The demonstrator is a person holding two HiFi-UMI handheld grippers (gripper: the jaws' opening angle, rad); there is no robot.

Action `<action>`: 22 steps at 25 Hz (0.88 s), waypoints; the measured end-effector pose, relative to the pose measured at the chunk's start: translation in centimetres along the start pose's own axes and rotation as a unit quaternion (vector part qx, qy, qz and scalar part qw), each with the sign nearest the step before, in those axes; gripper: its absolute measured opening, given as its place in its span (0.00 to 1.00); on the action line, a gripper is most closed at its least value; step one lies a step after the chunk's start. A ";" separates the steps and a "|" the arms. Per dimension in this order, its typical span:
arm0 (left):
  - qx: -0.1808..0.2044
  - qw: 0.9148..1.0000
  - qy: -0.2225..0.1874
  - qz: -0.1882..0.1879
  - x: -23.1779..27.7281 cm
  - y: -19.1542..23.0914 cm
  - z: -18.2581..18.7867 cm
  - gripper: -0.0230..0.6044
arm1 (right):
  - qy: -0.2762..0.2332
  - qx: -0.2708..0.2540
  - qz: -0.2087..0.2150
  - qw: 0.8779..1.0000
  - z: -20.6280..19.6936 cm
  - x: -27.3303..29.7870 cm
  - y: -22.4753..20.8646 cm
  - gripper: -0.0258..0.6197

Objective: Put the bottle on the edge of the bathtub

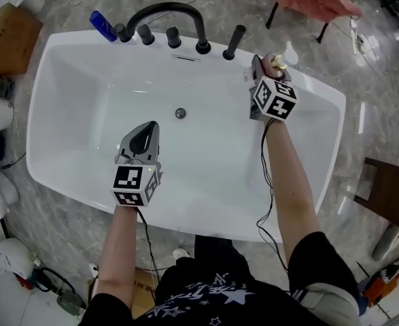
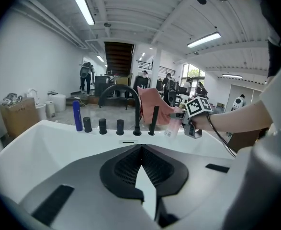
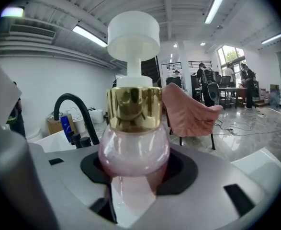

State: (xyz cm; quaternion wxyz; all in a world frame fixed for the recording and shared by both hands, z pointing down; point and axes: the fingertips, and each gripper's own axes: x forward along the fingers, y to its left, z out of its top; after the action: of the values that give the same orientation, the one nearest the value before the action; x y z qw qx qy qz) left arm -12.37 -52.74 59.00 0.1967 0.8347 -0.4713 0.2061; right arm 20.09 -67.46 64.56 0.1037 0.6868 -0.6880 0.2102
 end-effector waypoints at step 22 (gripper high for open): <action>-0.013 1.000 0.005 -0.019 3.2 -0.1 -1.9 0.06 | -0.019 -0.035 -0.041 0.998 1.7 7.6 -0.8 0.38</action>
State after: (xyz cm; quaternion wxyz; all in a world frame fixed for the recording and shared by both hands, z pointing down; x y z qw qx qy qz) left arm -11.02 -53.96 62.27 0.2140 0.8396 -0.4574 0.2004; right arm 20.82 -75.06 66.45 0.1237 0.7141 -0.6681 0.1685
